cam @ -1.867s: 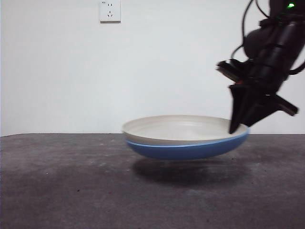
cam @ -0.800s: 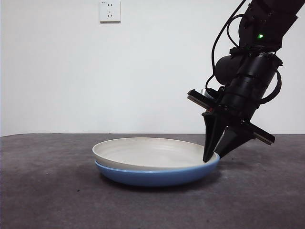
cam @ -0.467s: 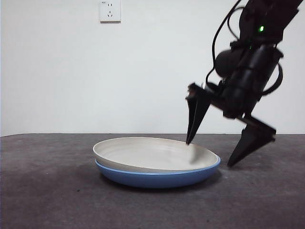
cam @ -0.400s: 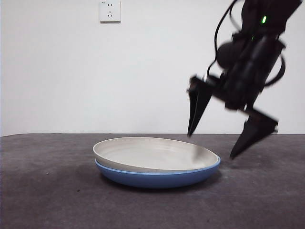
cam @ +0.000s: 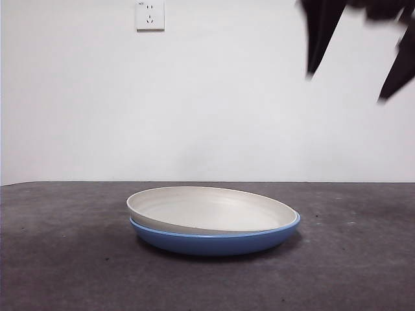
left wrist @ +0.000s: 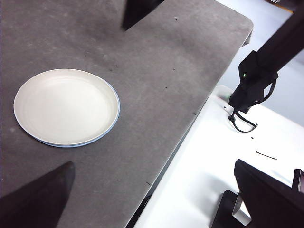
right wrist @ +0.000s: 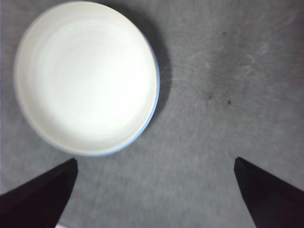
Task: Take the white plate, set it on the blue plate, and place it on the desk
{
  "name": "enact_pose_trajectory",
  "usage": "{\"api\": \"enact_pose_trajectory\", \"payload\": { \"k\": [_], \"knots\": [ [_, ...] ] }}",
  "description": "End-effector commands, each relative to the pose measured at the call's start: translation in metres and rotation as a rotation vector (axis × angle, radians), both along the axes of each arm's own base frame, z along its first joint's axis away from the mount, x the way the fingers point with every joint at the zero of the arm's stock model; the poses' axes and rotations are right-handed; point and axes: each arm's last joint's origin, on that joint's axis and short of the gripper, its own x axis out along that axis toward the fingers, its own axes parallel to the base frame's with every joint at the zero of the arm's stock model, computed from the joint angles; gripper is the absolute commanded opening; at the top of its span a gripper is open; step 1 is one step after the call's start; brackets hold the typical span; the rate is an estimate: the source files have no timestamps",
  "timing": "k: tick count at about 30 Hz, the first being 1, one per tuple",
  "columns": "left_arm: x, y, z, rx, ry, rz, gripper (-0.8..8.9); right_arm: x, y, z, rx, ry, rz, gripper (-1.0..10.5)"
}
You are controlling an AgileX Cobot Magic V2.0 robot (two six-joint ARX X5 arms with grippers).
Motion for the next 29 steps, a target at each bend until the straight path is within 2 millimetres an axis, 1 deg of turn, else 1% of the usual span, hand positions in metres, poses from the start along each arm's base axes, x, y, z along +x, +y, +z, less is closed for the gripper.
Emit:
{"api": "enact_pose_trajectory", "payload": {
  "k": [1,3,4,7,10,15,19,22,29],
  "knots": [
    [0.0,-0.001,0.003,-0.012,-0.005,-0.003,6.53,-0.033,-0.005,0.026,0.016,-0.076,0.032,6.0],
    [0.0,-0.001,0.003,-0.014,-0.007,-0.003,6.53,-0.054,-0.009,0.037,0.033,-0.106,0.054,6.0],
    [0.0,-0.001,0.003,-0.015,-0.008,-0.003,6.53,-0.069,-0.011,0.043,0.043,-0.126,0.075,6.0],
    [0.0,-0.001,0.003,-0.016,-0.005,-0.001,6.54,-0.102,-0.018,0.055,0.079,-0.167,0.11,6.0],
    [0.0,-0.001,0.003,-0.016,-0.005,-0.001,6.54,-0.129,-0.026,0.063,0.11,-0.216,0.155,6.0],
    [0.0,-0.001,0.003,-0.022,0.025,0.015,6.53,-0.161,-0.041,0.068,0.141,-0.262,0.205,6.0],
    [0.0,0.0,0.002,-0.014,0.031,0.013,6.53,-0.176,-0.051,0.069,0.138,-0.298,0.199,6.0],
    [-0.001,0.0,0.001,-0.01,0.037,0.013,6.53,-0.183,-0.056,0.07,0.148,-0.32,0.195,6.0],
    [-0.001,0.0,0.001,-0.007,0.046,0.015,6.47,-0.19,-0.061,0.071,0.162,-0.347,0.195,6.0]
  ]
}}
